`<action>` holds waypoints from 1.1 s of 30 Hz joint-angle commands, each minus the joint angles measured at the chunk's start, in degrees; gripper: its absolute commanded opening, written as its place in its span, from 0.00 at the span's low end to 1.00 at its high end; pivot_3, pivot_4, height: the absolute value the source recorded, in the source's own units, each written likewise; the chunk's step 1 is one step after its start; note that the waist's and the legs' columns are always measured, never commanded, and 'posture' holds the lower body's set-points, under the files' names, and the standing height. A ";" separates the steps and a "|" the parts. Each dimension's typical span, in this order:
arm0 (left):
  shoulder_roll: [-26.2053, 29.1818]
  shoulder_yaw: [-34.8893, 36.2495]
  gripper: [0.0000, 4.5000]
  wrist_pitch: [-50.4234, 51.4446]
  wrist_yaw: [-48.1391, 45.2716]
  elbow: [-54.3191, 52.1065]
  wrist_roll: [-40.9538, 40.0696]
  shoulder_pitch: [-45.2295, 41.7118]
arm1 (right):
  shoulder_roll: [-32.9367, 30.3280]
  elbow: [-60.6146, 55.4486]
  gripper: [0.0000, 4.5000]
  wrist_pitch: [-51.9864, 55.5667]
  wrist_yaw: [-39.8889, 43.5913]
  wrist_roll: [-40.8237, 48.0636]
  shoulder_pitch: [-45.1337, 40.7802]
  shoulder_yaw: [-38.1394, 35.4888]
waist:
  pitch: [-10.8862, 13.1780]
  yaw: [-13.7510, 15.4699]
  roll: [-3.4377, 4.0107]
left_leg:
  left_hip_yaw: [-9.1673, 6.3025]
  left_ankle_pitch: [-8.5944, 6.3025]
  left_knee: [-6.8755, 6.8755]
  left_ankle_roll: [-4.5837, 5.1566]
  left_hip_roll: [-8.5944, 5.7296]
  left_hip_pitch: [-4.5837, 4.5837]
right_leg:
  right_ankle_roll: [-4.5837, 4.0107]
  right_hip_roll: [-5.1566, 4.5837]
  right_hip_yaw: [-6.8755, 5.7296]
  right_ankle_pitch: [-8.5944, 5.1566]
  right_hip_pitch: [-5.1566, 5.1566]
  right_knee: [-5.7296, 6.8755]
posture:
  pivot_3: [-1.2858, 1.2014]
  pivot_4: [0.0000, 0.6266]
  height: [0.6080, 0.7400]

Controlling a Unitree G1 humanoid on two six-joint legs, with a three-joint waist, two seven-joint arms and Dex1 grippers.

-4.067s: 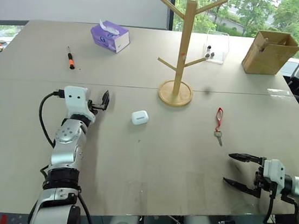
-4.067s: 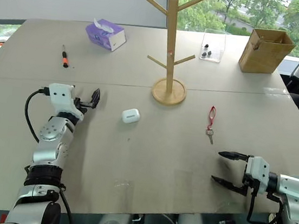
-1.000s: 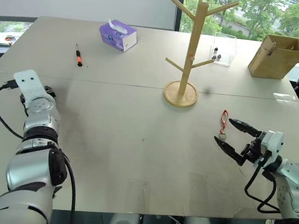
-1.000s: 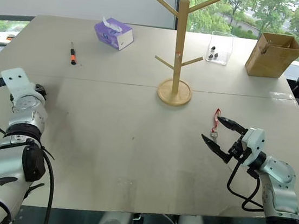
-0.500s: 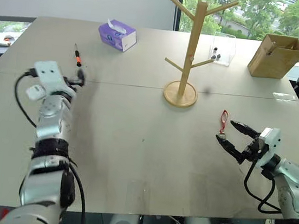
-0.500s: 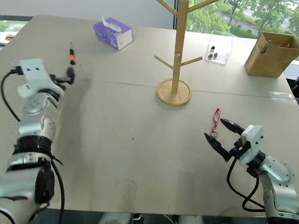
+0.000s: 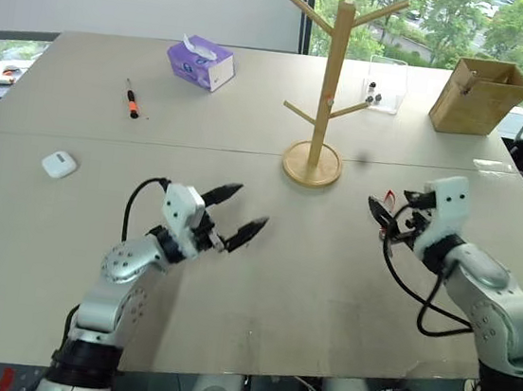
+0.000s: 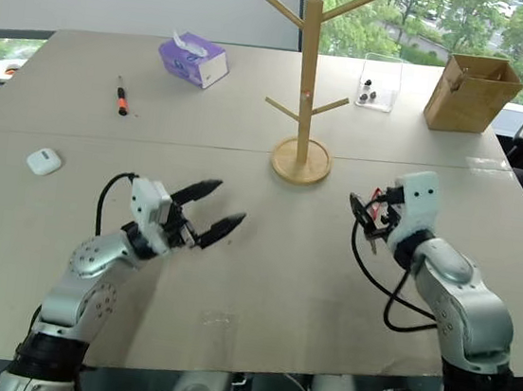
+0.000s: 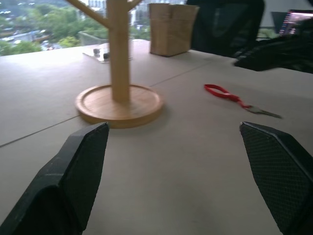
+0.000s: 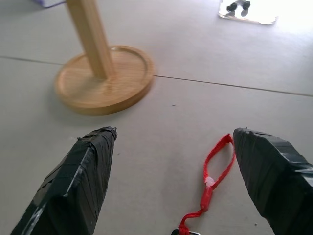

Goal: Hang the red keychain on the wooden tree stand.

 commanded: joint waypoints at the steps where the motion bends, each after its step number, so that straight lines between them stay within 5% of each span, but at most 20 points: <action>1: 0.36 -0.42 0.98 -7.90 -5.61 1.81 1.36 0.88 | 3.46 -1.57 0.91 6.85 -6.06 -1.24 -1.98 -2.24 | 0.00 0.14 0.00 | -0.01 0.00 0.00 0.00 0.00 -0.03 | 0.00 0.00 -0.01 0.00 -0.04 0.00 | 0.52 0.24 1.00; 7: 0.92 -1.09 0.98 -13.53 -10.52 5.76 2.43 1.37 | 8.14 -0.97 0.91 9.14 -10.06 -4.19 -2.04 -2.17 | 0.02 0.12 0.06 | 0.04 0.00 -0.03 0.01 0.03 -0.03 | -0.17 0.02 0.03 -0.12 -0.11 0.01 | 0.52 0.24 1.00; 25: 0.74 -2.56 0.98 -9.44 -11.26 4.75 1.91 3.05 | 10.61 6.67 0.91 4.04 -7.41 -9.86 -1.81 1.05 | 0.03 -0.79 0.07 | 0.04 0.00 -0.14 0.01 0.07 -0.04 | 0.03 0.04 0.05 -0.25 -0.17 -0.01 | 0.52 0.24 1.00; 33: 0.74 -2.35 1.00 -8.76 -10.62 4.65 1.67 3.05 | 10.45 6.88 0.07 5.61 -6.23 -10.83 -1.48 1.32 | 0.03 -0.82 0.07 | 0.05 0.00 -0.17 0.01 0.08 -0.04 | 0.01 0.05 0.05 -0.26 -0.19 -0.02 | 0.52 0.24 1.00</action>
